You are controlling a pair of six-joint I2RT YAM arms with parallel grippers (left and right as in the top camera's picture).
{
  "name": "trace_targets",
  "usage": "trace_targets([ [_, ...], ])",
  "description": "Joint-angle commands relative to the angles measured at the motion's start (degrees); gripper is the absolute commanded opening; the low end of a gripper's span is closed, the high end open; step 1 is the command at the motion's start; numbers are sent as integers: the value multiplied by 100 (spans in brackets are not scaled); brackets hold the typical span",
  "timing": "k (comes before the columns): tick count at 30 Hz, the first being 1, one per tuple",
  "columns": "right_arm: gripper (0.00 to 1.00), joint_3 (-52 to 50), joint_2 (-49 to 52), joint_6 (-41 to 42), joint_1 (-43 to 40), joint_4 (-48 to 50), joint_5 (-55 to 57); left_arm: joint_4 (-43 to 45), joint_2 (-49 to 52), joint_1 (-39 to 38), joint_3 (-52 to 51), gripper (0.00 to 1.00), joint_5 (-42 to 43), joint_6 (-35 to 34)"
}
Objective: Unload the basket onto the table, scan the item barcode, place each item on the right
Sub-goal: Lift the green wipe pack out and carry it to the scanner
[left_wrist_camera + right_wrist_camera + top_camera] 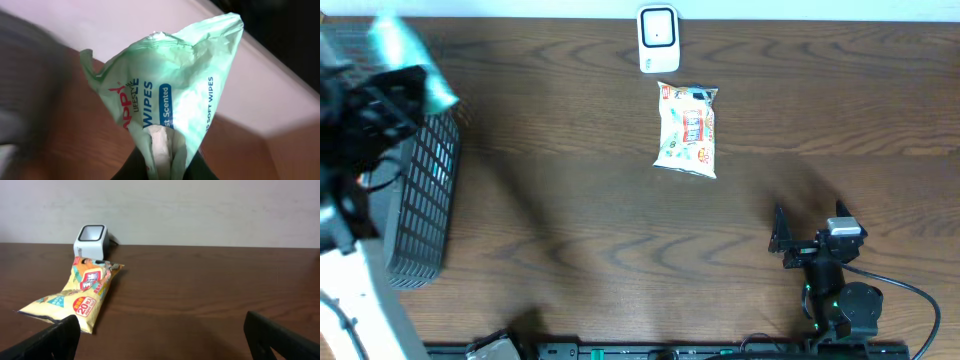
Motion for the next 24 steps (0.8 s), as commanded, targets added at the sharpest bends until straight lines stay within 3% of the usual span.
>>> trace_targets([
  [1,99,-4,-31,-46,46,-26,4,7,358,-820,15,7,509,938],
  [4,99,-4,-31,-46,46,-26,4,9,728,-1519,15,7,181,1272],
  [8,99,-4,-31,-46,46,-26,4,63,1335,-2347,15,8,-876,1276],
  [13,99,-4,-31,-46,46,-26,4,326,2164,-3163,15,7,-1432,1266],
  [17,99,-4,-31,-46,46,-26,2,612,2741,-3633,15,7,-1827,826],
  [24,99,-4,-31,-46,46,-26,4,984,3703,-4253,15,7,-3226,-258],
])
